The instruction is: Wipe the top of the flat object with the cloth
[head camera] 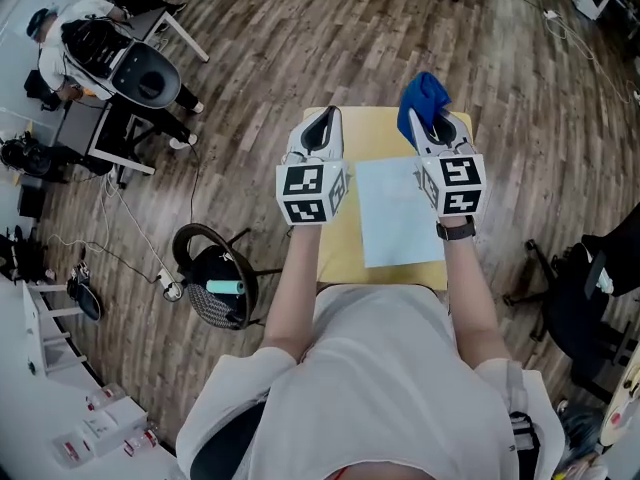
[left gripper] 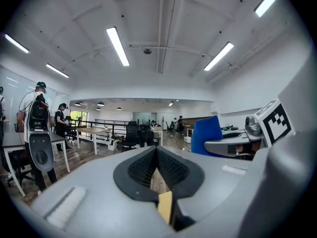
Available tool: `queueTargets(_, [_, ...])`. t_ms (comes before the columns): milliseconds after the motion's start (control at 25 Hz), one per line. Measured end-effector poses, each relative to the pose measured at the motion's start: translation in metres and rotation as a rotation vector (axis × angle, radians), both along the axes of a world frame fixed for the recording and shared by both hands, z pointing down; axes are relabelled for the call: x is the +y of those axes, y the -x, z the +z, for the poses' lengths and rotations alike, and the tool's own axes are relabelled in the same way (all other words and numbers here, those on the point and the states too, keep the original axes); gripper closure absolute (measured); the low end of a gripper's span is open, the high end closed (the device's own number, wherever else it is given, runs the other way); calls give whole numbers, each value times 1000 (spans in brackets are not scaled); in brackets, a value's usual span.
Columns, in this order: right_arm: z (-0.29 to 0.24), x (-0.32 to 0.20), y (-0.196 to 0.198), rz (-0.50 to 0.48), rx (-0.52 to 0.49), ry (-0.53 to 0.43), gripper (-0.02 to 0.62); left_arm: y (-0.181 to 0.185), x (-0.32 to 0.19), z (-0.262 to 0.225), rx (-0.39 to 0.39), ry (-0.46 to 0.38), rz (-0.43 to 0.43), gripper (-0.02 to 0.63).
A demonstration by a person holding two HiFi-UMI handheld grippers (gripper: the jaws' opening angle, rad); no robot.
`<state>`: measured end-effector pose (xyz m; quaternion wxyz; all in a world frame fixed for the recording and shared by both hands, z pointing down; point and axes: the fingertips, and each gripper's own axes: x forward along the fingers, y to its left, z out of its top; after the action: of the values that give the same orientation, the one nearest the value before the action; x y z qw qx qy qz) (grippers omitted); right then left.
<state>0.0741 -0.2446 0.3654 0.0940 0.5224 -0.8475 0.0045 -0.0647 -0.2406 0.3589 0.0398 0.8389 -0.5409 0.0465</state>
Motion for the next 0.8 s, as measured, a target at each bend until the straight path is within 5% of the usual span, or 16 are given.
queueTargets(400, [-71,-8,4,43,1,-141,531,2,5,-66,25,-145,-3,600])
queueTargets(800, [-65,4,-11,94,-26,-106,531,7,13,-64,41,-141,-13,600])
